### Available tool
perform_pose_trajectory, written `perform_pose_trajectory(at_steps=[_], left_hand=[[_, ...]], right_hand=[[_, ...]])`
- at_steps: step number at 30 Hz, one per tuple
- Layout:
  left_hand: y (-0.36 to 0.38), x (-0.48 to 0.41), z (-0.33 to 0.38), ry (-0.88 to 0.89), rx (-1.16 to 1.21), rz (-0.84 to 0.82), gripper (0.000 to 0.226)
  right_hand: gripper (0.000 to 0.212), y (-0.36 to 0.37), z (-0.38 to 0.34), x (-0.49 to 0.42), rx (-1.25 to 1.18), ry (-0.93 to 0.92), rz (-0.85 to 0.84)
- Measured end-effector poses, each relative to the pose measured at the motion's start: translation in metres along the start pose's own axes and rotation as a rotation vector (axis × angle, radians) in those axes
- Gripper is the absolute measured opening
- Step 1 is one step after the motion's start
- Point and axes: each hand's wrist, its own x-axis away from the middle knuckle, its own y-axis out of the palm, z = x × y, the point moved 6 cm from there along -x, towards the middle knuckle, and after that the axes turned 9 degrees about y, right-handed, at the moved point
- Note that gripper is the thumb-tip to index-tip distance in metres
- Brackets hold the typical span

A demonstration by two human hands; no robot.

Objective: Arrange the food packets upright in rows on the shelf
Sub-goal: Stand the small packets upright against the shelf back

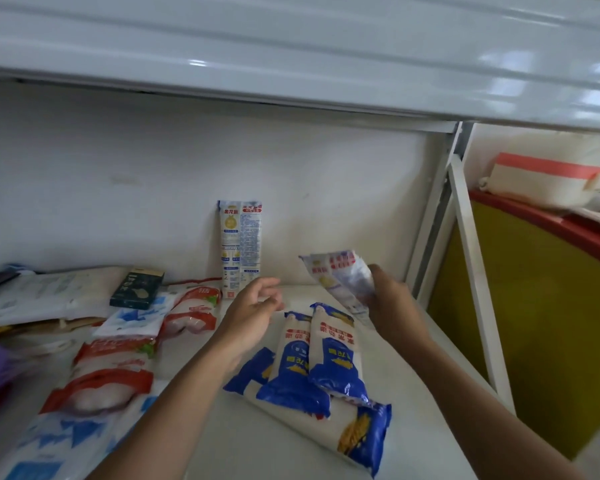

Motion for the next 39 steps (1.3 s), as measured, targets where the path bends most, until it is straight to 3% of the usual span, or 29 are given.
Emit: perform_pose_trajectory(at_steps=[4, 7, 11, 14, 18, 21, 30, 33, 39], left_hand=[[-0.001, 0.003, 0.01, 0.026, 0.085, -0.005, 0.036], [-0.003, 0.005, 0.02, 0.056, 0.291, 0.021, 0.045], [-0.015, 0.007, 0.021, 0.073, 0.426, 0.115, 0.036], [-0.023, 0.009, 0.01, 0.028, 0.429, 0.19, 0.026], [-0.03, 0.008, 0.001, -0.036, 0.451, 0.303, 0.017], [-0.035, 0.004, 0.001, -0.046, 0.447, 0.339, 0.015], [-0.079, -0.008, -0.008, 0.013, 0.407, 0.332, 0.029], [-0.096, -0.007, -0.017, 0.009, 0.374, 0.326, 0.031], [-0.118, -0.006, -0.031, -0.007, 0.337, 0.336, 0.035]], right_hand=[[0.037, -0.015, -0.046, -0.006, -0.319, 0.012, -0.132], [0.035, -0.01, -0.068, 0.002, -0.553, -0.003, -0.289], [0.035, 0.019, -0.081, 0.014, -0.825, 0.052, -0.506], [0.034, 0.036, -0.084, 0.017, -0.865, 0.113, -0.598], [0.032, 0.059, -0.08, 0.023, -0.7, 0.138, -0.651], [0.024, 0.076, -0.076, 0.023, -0.711, 0.146, -0.652], [0.032, 0.127, -0.058, -0.043, -0.918, 0.307, -0.451], [0.021, 0.15, -0.052, -0.069, -0.954, 0.342, -0.448], [0.02, 0.171, -0.044, -0.109, -0.805, 0.356, -0.4]])
